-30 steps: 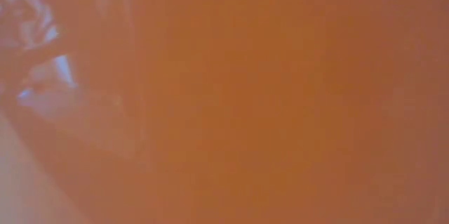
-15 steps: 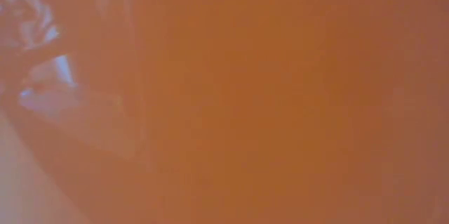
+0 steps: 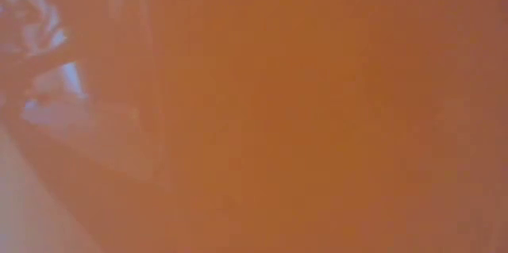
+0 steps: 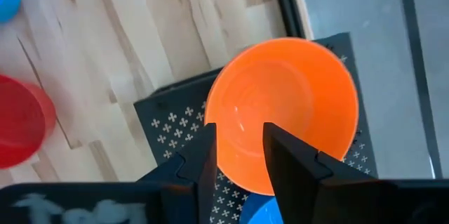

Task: Pick & Place Mini bowls
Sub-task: Stack the right blue bowl on top of the blue bowl on the shelf

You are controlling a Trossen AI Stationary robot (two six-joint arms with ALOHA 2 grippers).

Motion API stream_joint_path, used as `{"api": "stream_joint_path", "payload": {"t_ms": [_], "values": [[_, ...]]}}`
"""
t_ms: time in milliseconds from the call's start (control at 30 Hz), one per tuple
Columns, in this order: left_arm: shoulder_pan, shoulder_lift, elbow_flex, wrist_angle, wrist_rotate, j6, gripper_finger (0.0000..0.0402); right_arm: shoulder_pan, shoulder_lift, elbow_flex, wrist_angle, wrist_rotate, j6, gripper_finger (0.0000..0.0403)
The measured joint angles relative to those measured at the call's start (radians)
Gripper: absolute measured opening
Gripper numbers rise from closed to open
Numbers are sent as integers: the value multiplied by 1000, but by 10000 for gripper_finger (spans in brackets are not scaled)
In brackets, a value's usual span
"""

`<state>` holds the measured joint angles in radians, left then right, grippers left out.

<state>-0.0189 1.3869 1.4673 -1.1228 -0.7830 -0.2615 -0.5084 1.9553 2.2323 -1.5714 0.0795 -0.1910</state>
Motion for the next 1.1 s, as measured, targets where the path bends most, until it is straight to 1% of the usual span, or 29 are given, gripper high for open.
{"api": "stream_joint_path", "payload": {"t_ms": [367,500,633,767,967,1100], "values": [[0,0,0,0,0,-3,115,0,0,91,1,-1,28,92],[0,0,0,-1,20,-22,115,3,-7,94,0,-12,57,74],[1,0,0,-2,55,-55,115,22,-38,91,0,-11,27,45],[2,0,0,-21,89,-103,115,54,-88,90,0,-9,31,14],[5,0,-15,-39,148,-159,115,114,-172,90,0,-8,56,9],[6,2,-41,-38,235,-173,115,167,-229,88,0,-8,61,8]]}}
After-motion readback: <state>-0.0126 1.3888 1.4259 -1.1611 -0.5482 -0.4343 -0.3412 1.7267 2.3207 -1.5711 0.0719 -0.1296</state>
